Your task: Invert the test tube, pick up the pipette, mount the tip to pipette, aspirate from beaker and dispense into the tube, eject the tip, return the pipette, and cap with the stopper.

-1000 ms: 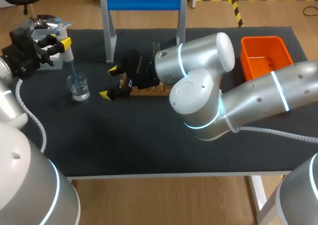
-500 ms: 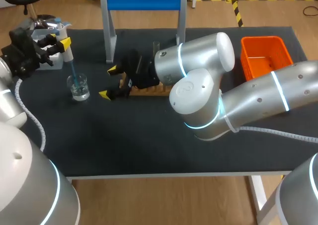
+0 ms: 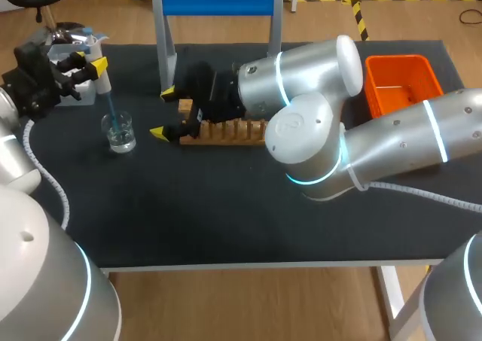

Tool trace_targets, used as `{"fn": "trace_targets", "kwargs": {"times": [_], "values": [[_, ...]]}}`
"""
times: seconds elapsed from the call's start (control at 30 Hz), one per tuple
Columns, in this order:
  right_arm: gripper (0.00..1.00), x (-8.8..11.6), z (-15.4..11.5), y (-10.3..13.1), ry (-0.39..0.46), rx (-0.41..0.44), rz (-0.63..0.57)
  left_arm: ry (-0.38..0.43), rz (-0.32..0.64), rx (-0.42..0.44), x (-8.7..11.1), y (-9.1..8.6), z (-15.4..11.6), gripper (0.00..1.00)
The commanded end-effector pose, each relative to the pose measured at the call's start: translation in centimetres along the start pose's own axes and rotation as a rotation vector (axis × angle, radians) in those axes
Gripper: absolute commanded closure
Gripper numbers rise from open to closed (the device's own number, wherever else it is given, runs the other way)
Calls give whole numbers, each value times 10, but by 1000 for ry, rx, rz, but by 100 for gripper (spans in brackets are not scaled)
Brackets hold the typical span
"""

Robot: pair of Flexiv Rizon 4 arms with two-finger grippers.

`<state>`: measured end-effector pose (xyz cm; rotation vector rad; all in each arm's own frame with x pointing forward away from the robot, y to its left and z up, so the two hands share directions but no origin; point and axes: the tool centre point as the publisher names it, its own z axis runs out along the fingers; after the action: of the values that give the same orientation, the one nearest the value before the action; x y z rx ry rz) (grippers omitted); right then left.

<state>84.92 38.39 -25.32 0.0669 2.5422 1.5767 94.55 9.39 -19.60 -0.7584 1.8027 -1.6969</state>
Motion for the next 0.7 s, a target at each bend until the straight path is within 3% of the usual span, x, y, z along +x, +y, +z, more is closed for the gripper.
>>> {"fn": "trace_targets", "kwargs": {"times": [0.03, 0.7], "values": [[0, -8, -35, 20, 97, 55, -20, -3, 1, -1, 1, 0, 1, 100], [0, -28, -69, 92, 254, -5, -126, -3, 1, -1, 1, 0, 1, 100]]}}
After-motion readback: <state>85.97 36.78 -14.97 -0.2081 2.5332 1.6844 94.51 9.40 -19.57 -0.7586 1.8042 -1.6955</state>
